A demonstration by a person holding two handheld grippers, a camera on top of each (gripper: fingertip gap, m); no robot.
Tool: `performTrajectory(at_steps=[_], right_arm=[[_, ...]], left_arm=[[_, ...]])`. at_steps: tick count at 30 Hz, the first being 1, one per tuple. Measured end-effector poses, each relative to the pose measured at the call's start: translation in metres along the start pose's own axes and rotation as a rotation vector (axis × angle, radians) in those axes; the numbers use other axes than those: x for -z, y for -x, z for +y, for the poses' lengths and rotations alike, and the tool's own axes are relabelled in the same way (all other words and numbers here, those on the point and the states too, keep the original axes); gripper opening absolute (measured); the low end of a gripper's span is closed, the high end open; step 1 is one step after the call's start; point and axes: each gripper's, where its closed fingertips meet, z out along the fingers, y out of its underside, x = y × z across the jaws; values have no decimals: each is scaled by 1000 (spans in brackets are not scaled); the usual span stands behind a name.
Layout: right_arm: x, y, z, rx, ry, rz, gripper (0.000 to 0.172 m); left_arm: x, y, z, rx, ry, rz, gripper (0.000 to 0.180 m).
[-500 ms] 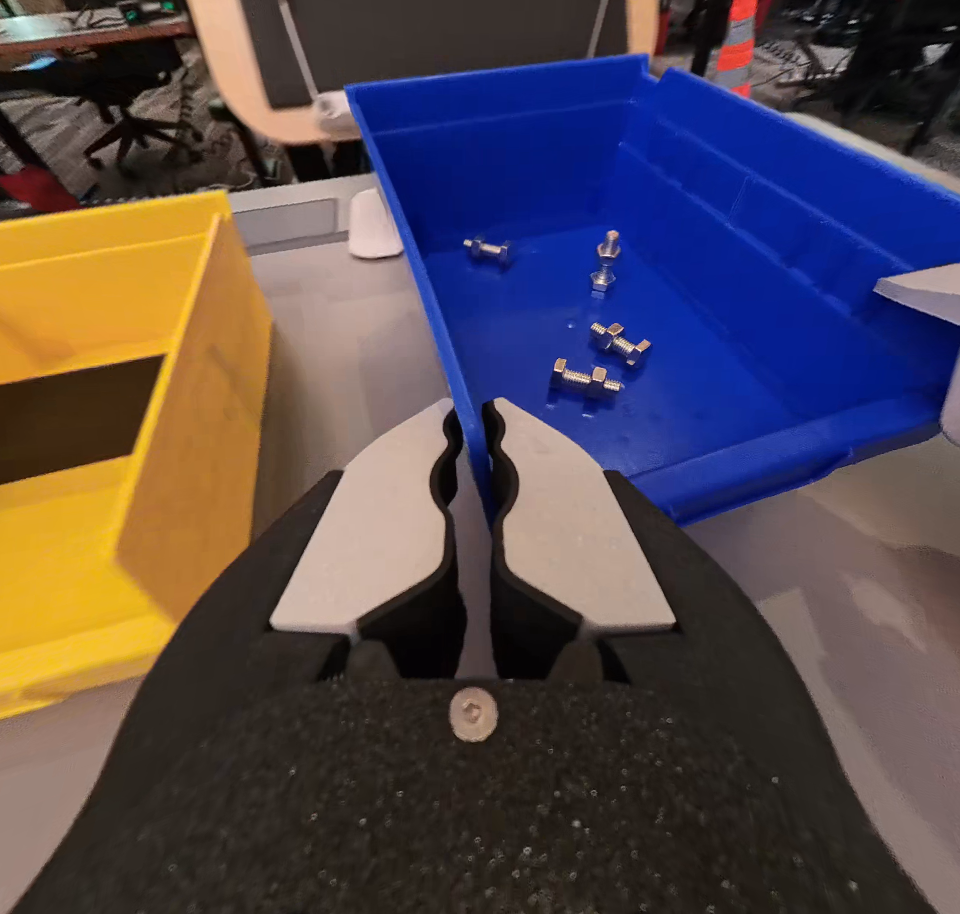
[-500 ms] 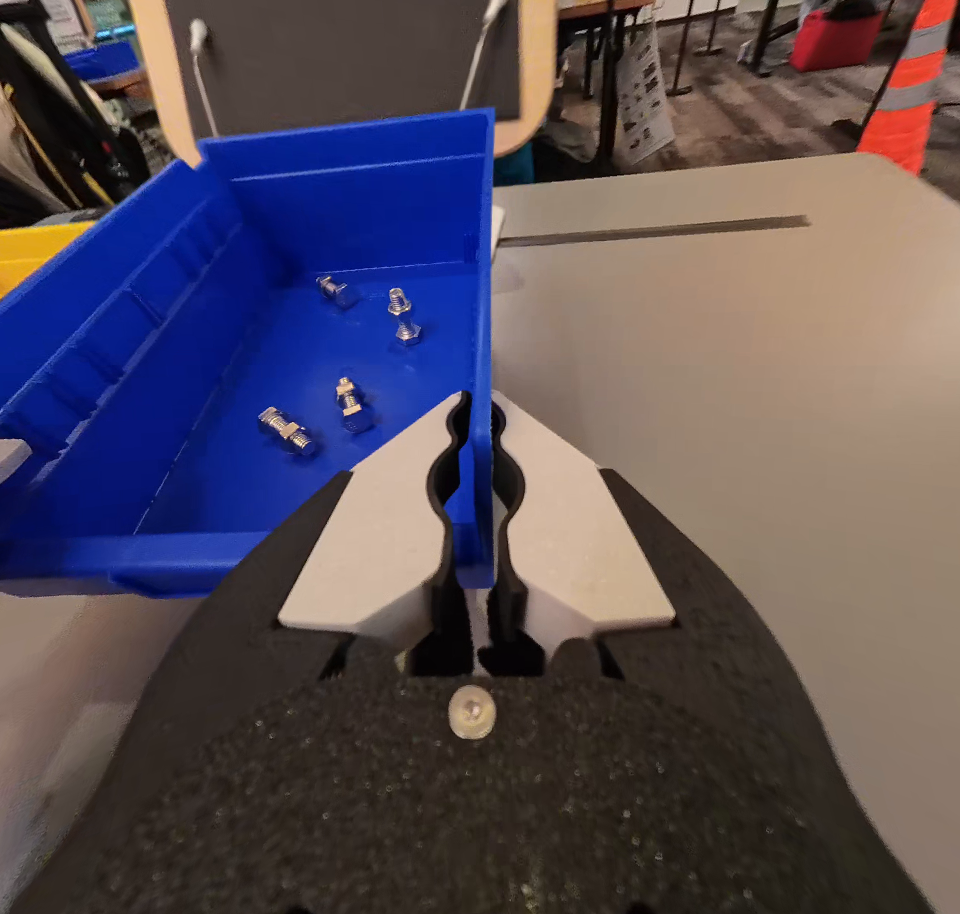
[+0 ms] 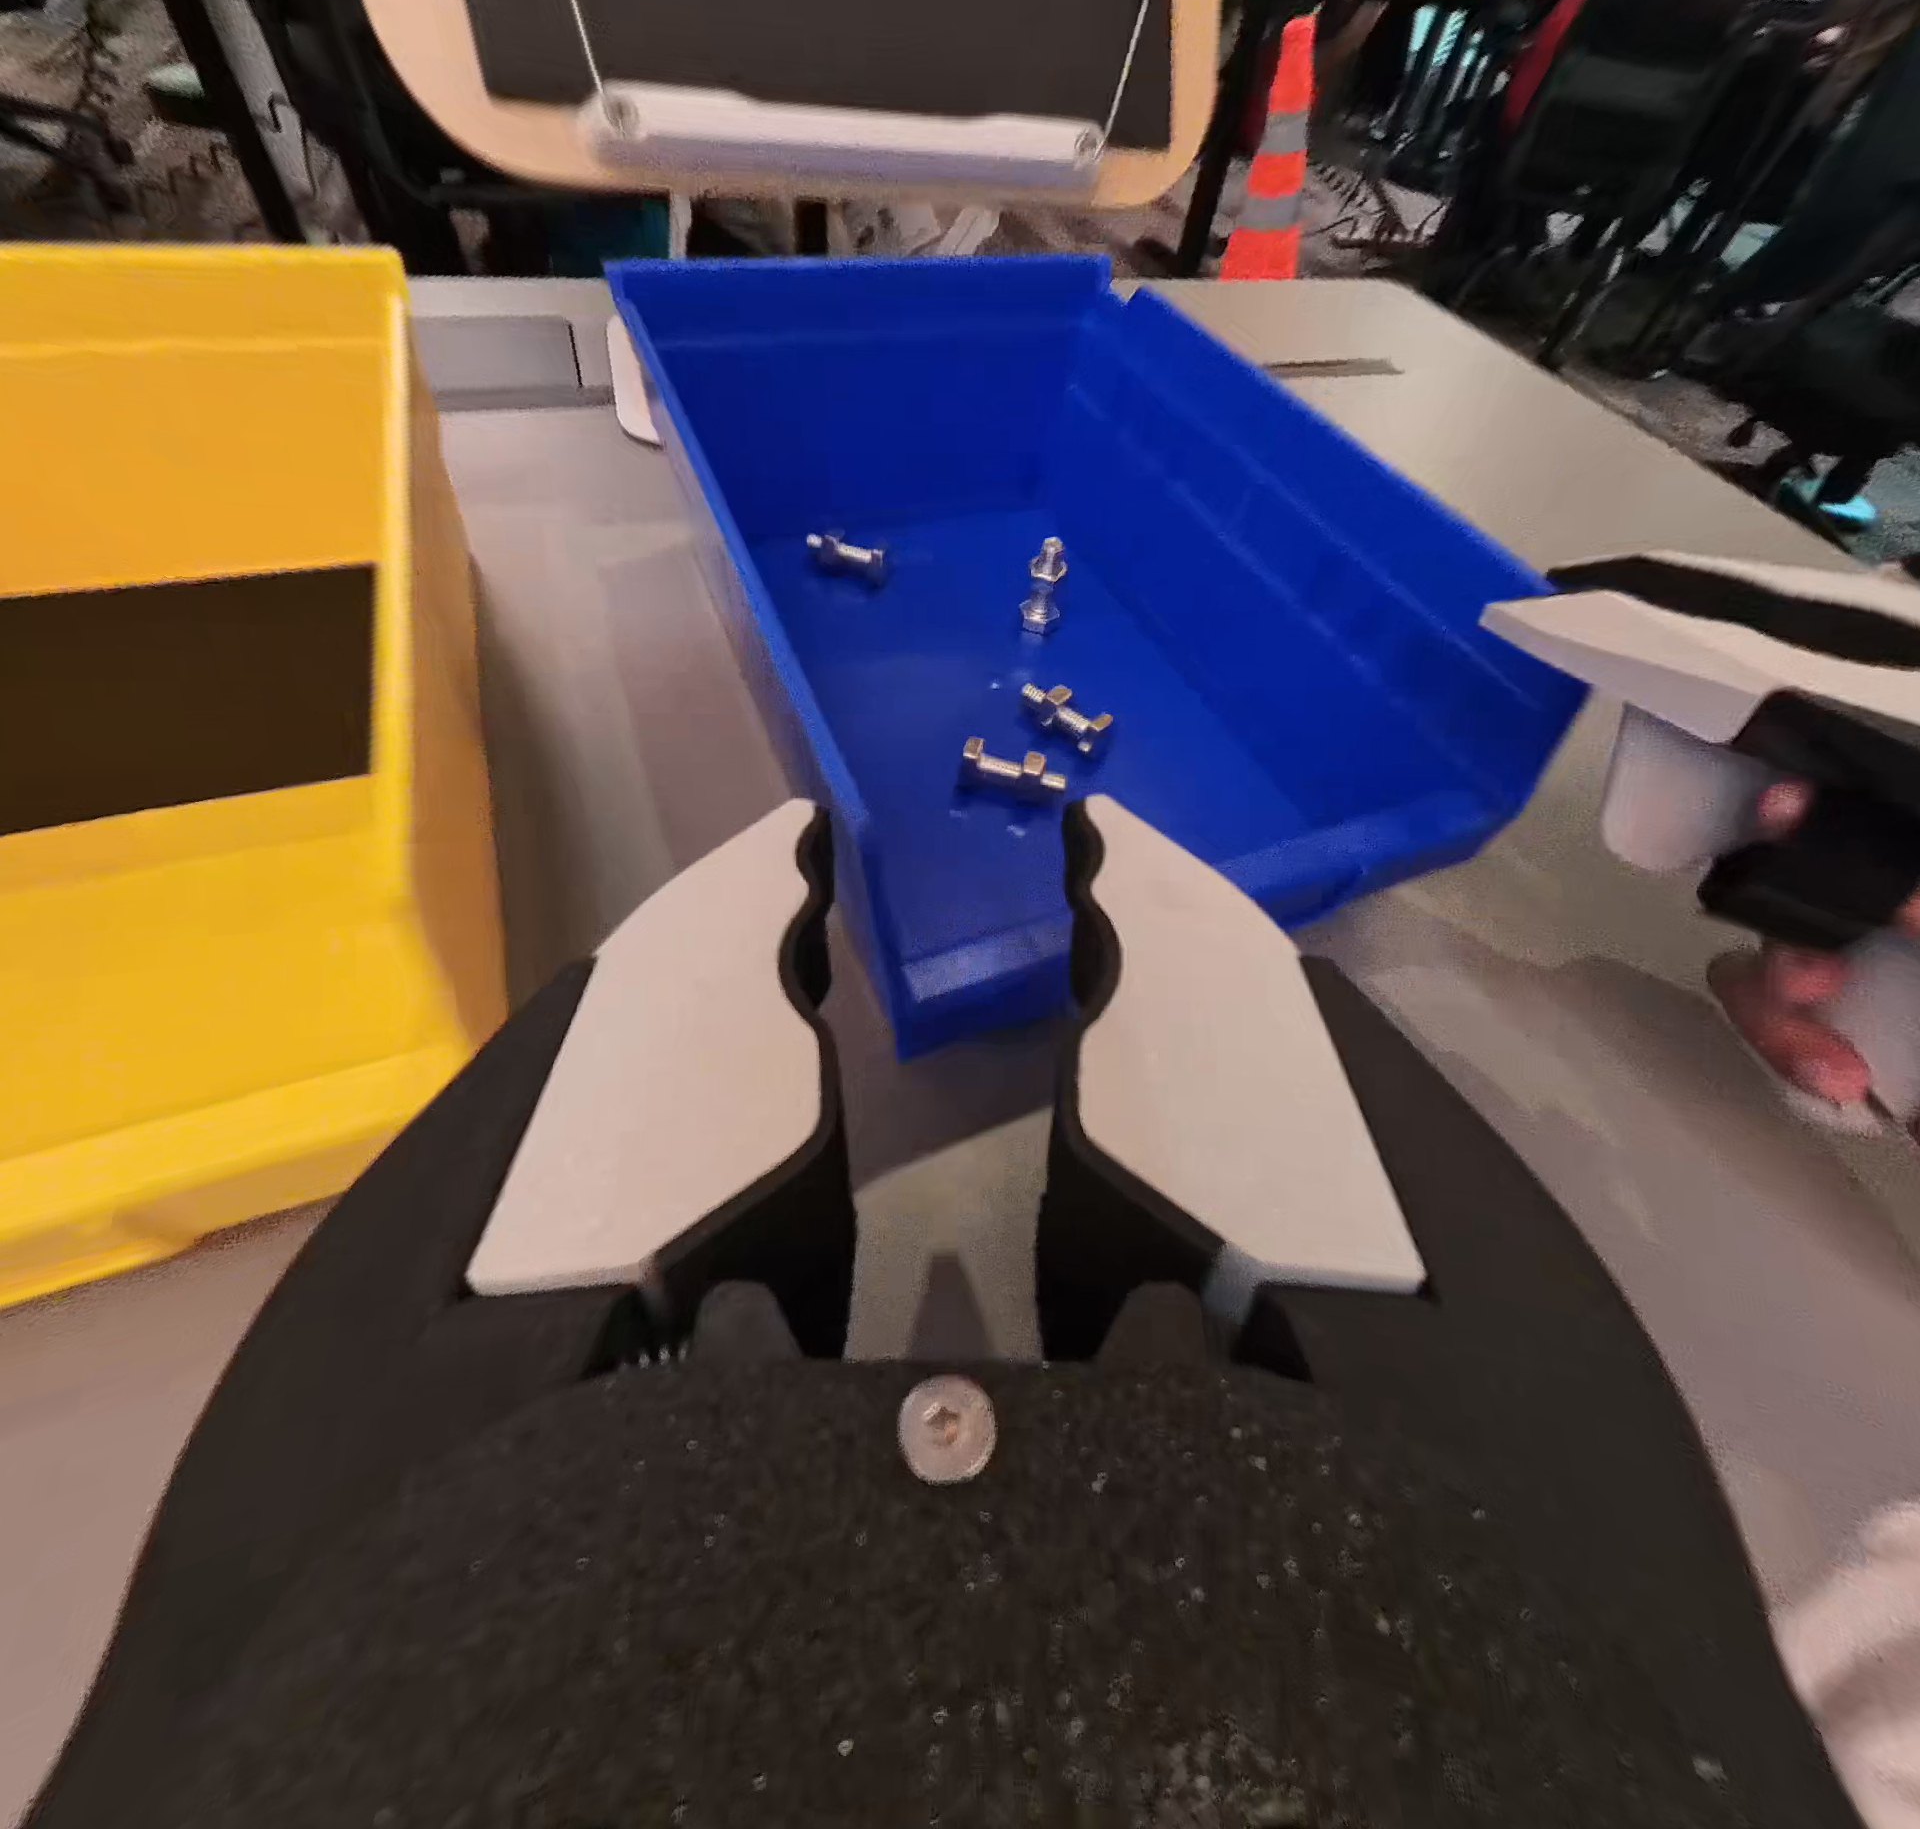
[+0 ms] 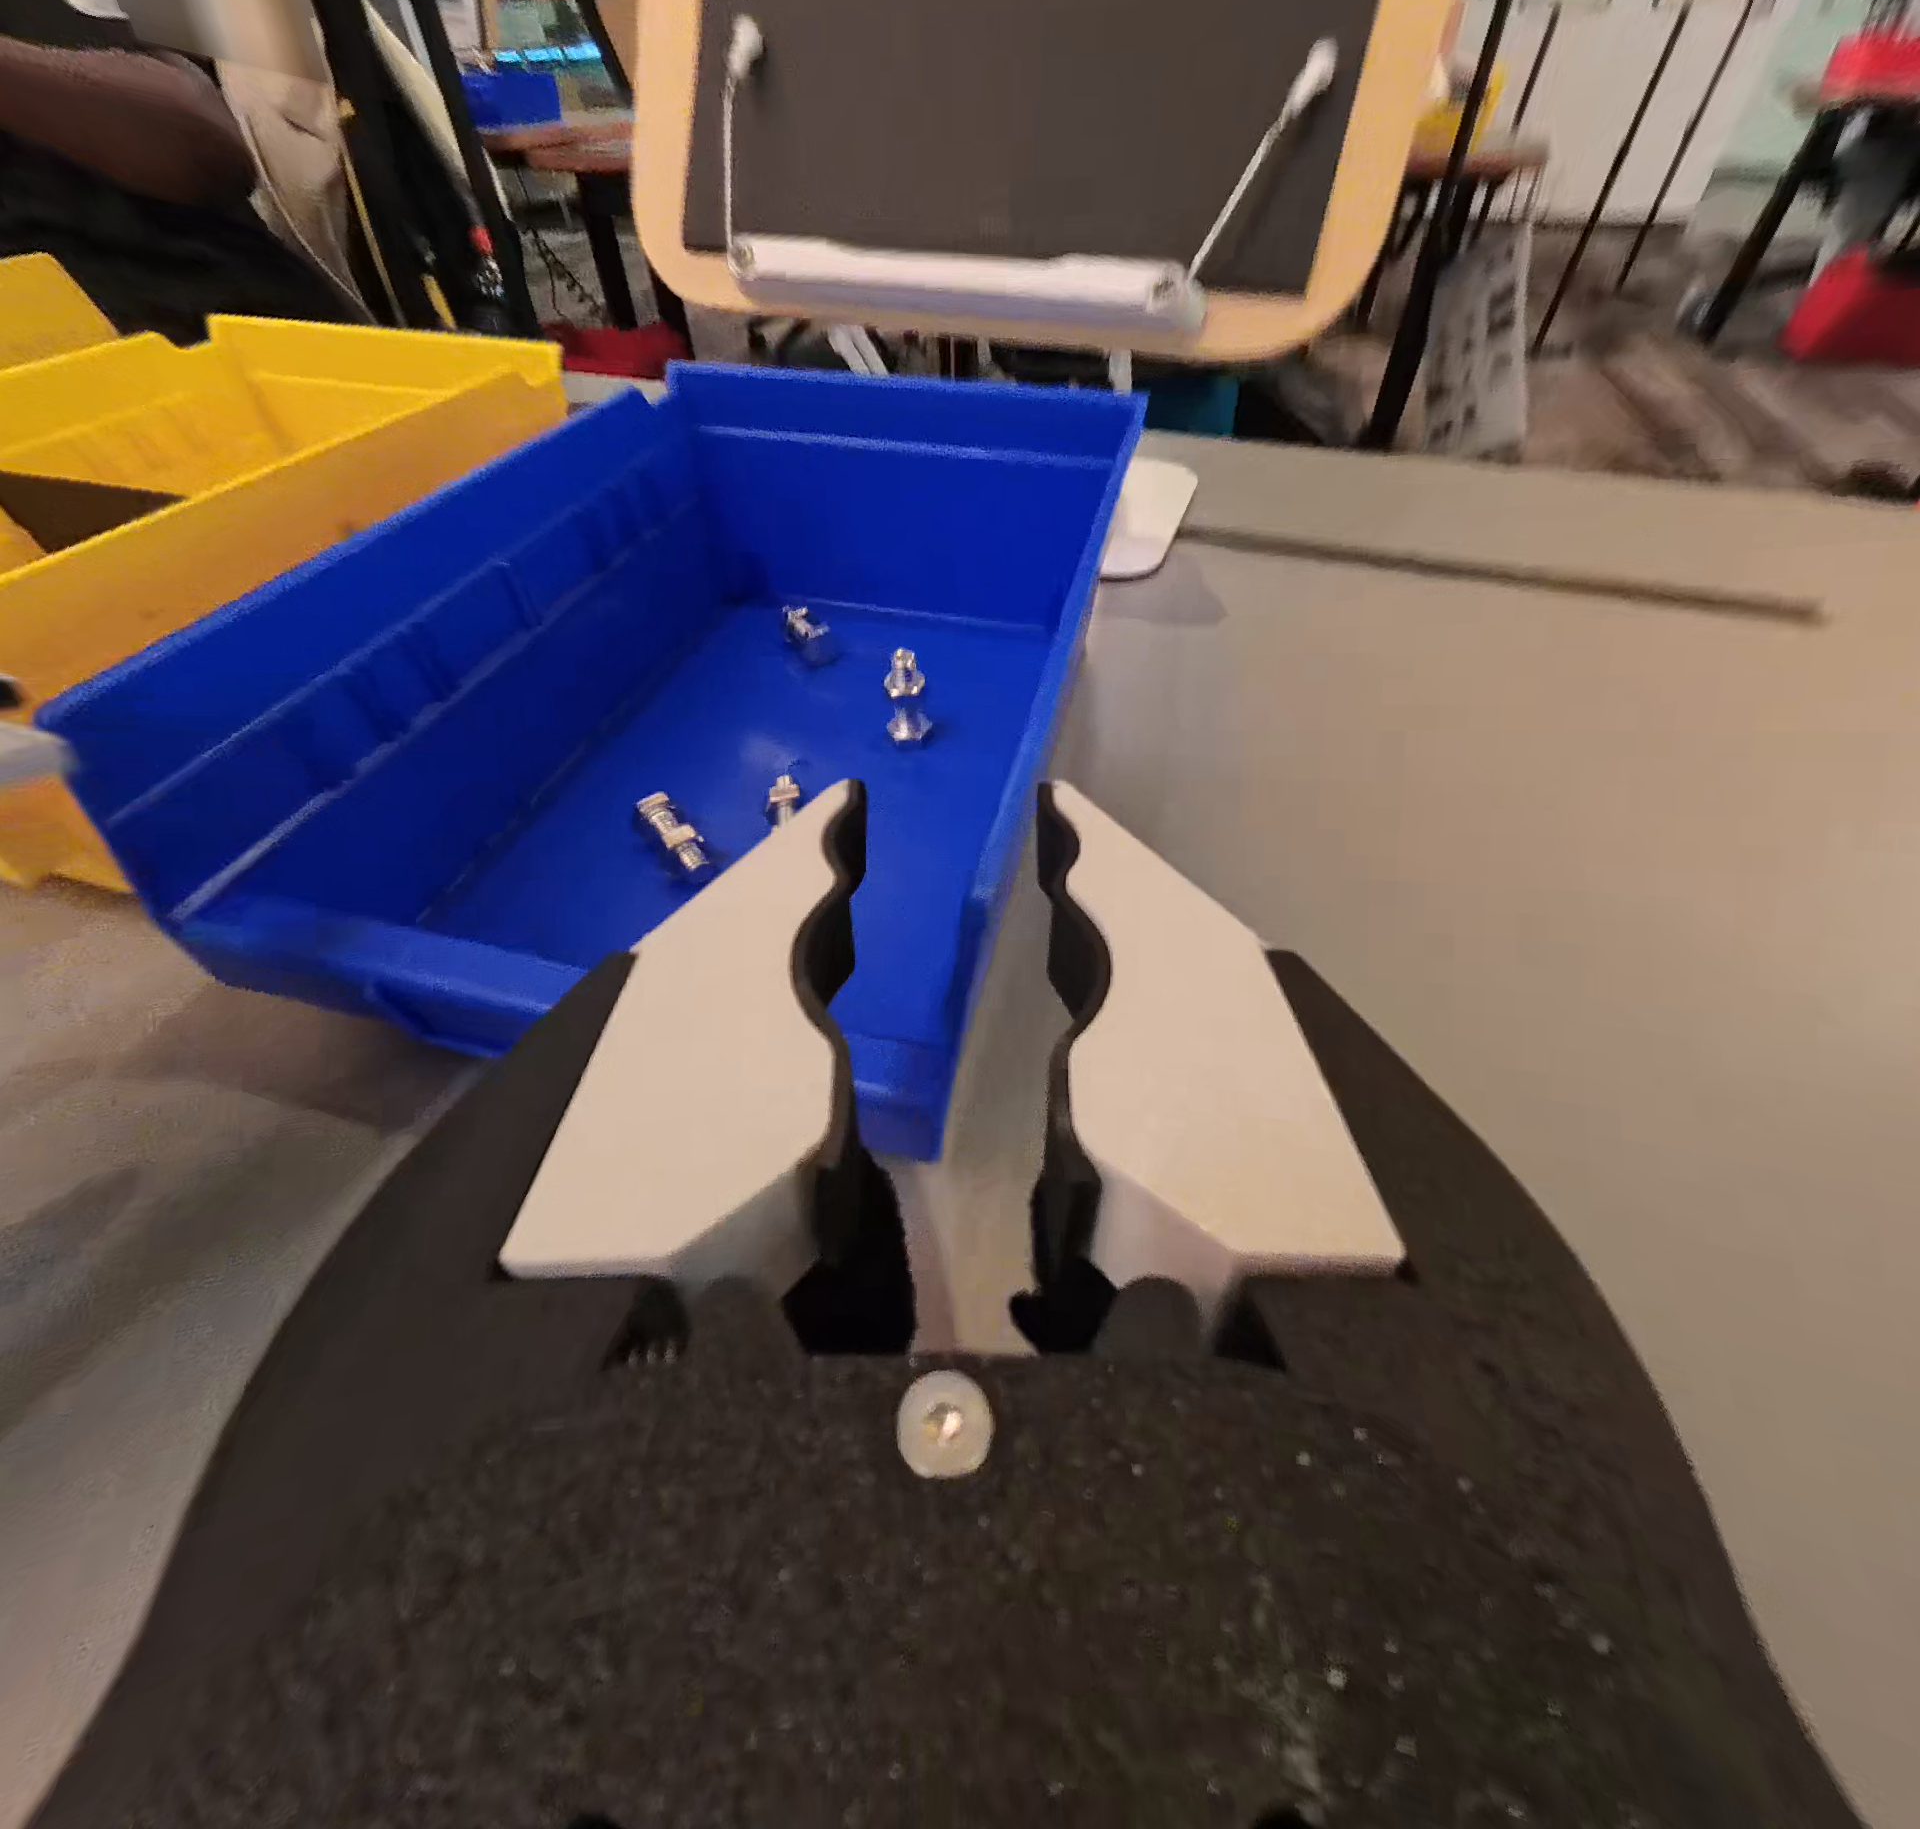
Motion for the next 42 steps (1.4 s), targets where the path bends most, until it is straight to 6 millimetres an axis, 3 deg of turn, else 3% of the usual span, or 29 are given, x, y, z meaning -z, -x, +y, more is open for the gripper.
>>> performTrajectory(at_steps=[2,4,8,10,13,16,19,23,26,28,32,38,42], right_arm=[[13,-6,-10,67,-60,22,32],[21,0,-21,73,-89,11,32],[43,58,-48,86,-173,-132,30],[54,100,-52,138,-205,-217,29],[65,164,-37,214,-192,-343,27],[71,209,-13,278,-144,-441,22],[69,235,7,296,-77,-526,20],[58,248,17,269,-5,-570,20],[47,254,17,252,19,-568,20],[36,256,17,245,38,-531,21],[6,254,13,184,48,-413,29],[-18,275,19,131,104,-350,34],[-20,288,24,125,129,-338,16]], left_arm=[[33,11,-5,-18,-23,-8,41],[68,38,-5,-10,-30,-35,37],[120,129,13,121,-3,-82,40],[132,182,21,193,12,-119,40],[135,256,34,203,51,-239,41],[122,295,37,171,56,-263,46],[98,303,36,121,67,-193,50],[70,298,26,0,43,-139,43],[57,299,28,-16,91,-171,5],[57,299,29,40,91,-196,4],[79,283,38,70,90,-233,4],[137,252,63,136,84,-295,5],[163,238,72,146,54,-357,5]])
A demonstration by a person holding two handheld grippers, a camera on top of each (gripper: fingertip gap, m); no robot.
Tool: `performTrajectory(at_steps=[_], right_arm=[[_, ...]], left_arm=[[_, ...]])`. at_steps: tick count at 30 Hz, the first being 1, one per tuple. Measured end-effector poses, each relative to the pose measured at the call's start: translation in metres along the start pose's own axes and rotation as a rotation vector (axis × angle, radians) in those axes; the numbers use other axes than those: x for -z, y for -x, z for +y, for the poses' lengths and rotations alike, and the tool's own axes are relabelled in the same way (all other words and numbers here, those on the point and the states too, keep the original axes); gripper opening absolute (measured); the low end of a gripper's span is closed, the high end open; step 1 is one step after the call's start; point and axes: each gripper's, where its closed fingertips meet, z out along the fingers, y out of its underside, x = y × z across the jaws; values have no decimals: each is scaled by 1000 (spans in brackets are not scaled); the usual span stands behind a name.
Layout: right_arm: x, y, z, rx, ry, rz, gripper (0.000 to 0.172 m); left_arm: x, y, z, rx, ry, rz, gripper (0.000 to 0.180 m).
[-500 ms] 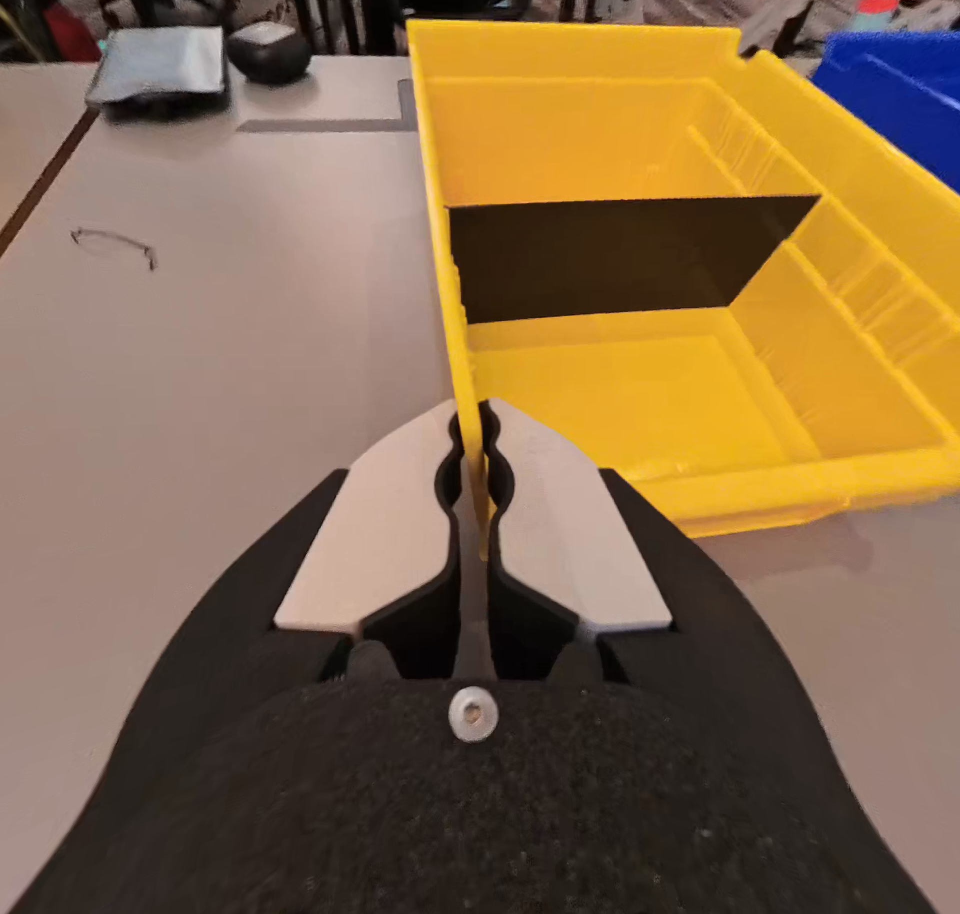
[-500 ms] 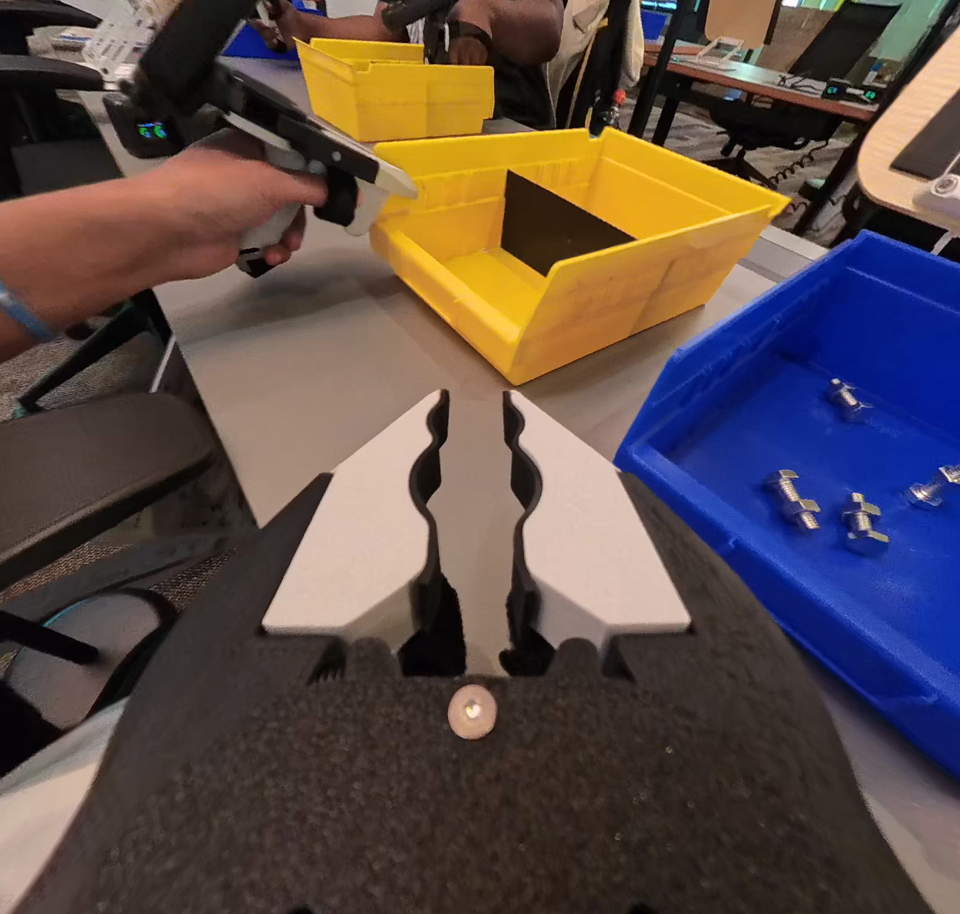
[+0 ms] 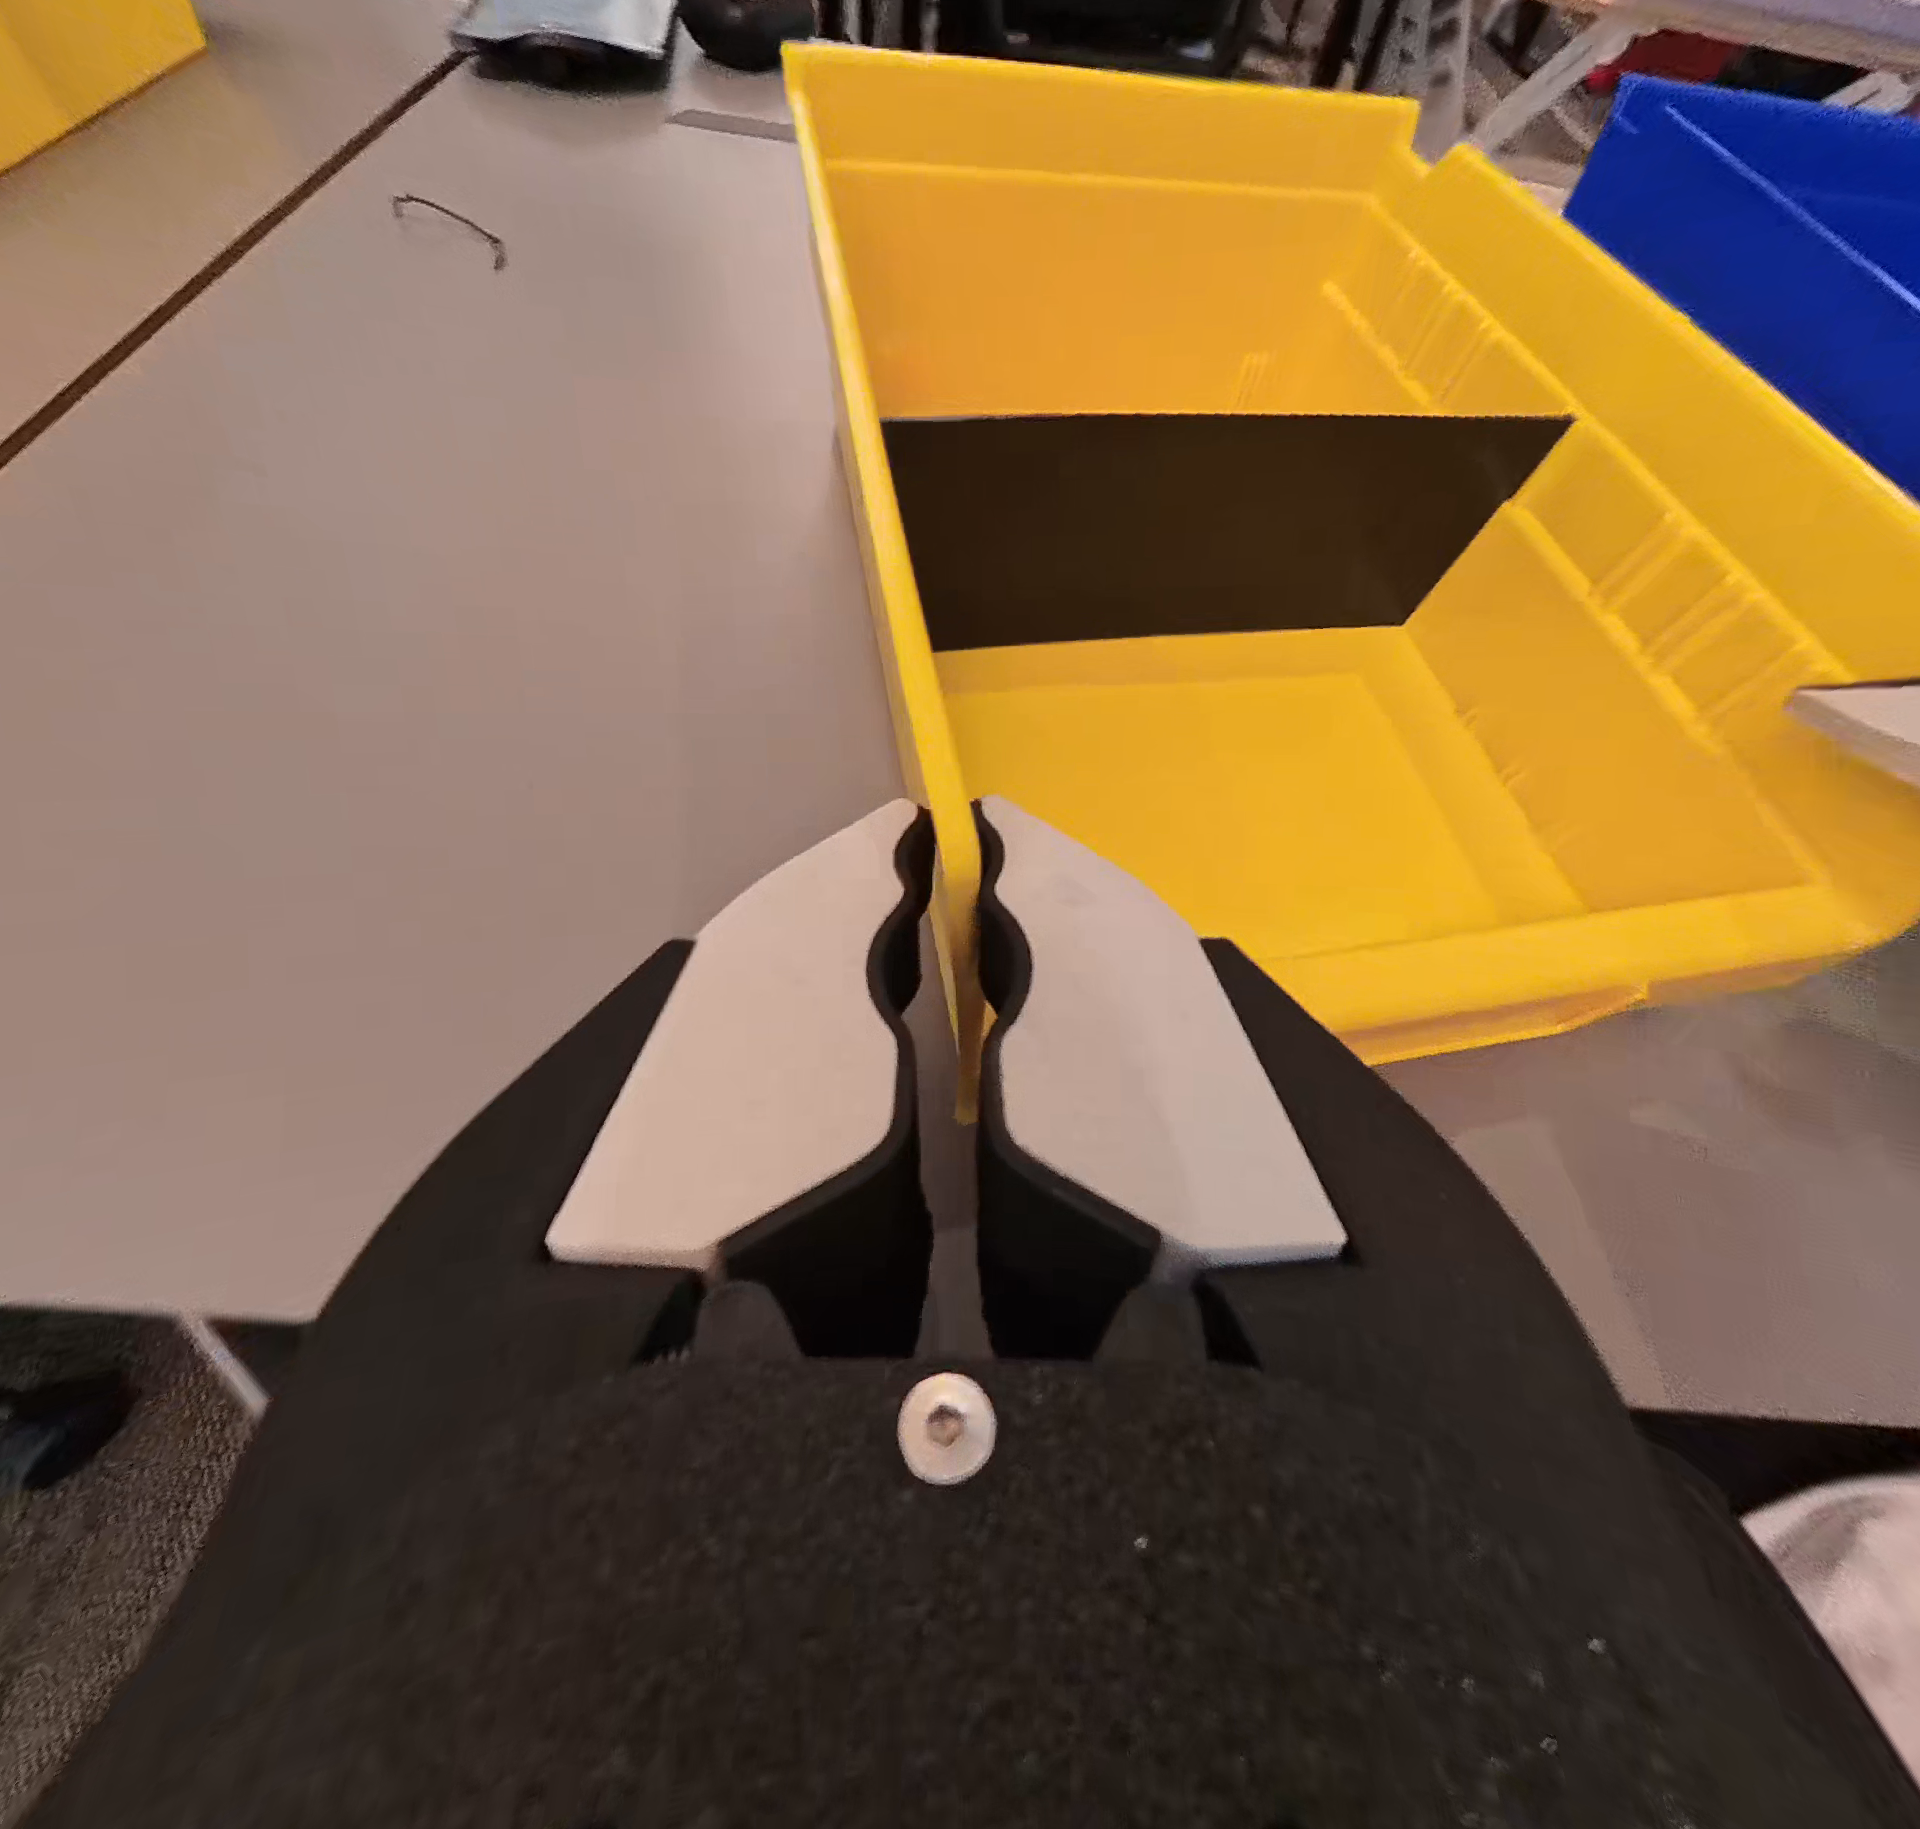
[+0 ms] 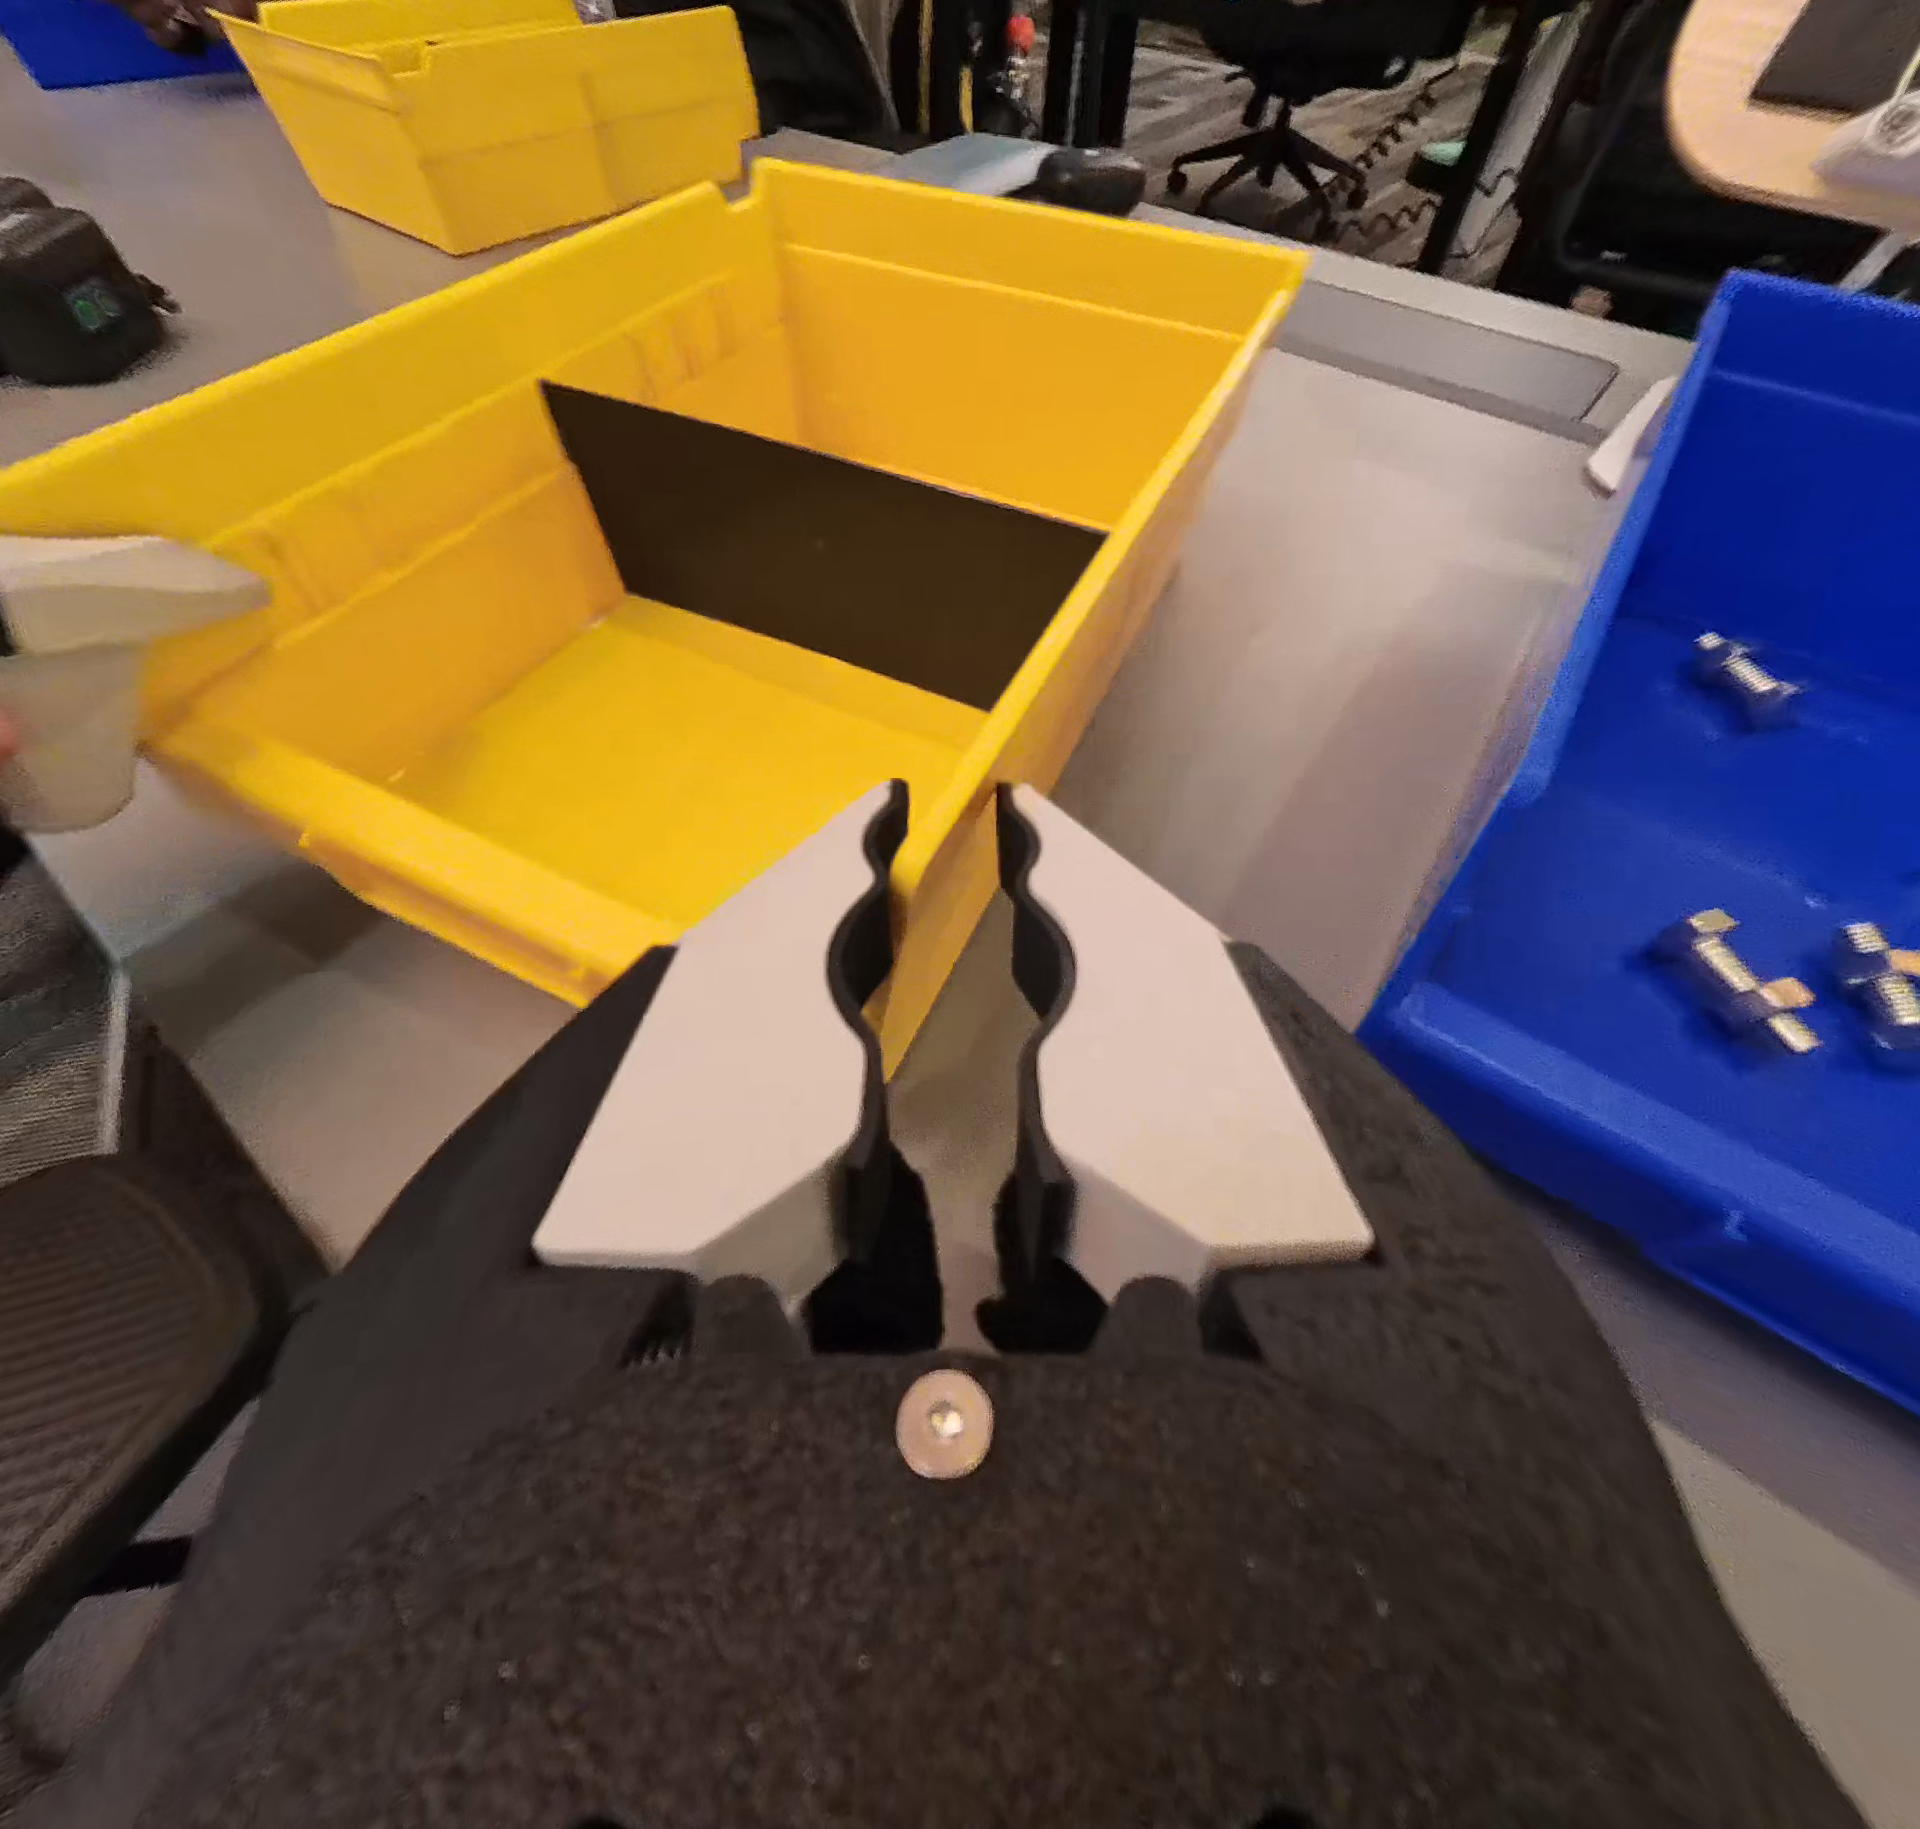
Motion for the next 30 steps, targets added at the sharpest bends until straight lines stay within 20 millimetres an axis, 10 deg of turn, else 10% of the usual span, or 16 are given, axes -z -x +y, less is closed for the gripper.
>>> performTrajectory(at_steps=[7,14,22,30], right_arm=[[13,-3,-39,62,-88,8,8],[74,-68,-144,96,-344,149,7],[202,-243,-195,35,-506,481,7],[301,-438,-89,-76,-228,804,2]], left_arm=[[39,-9,-29,-64,-133,-117,4],[53,-74,-134,-164,-343,-52,5],[9,-270,-233,-283,-433,217,5],[-52,-500,-179,-359,-307,464,8]])
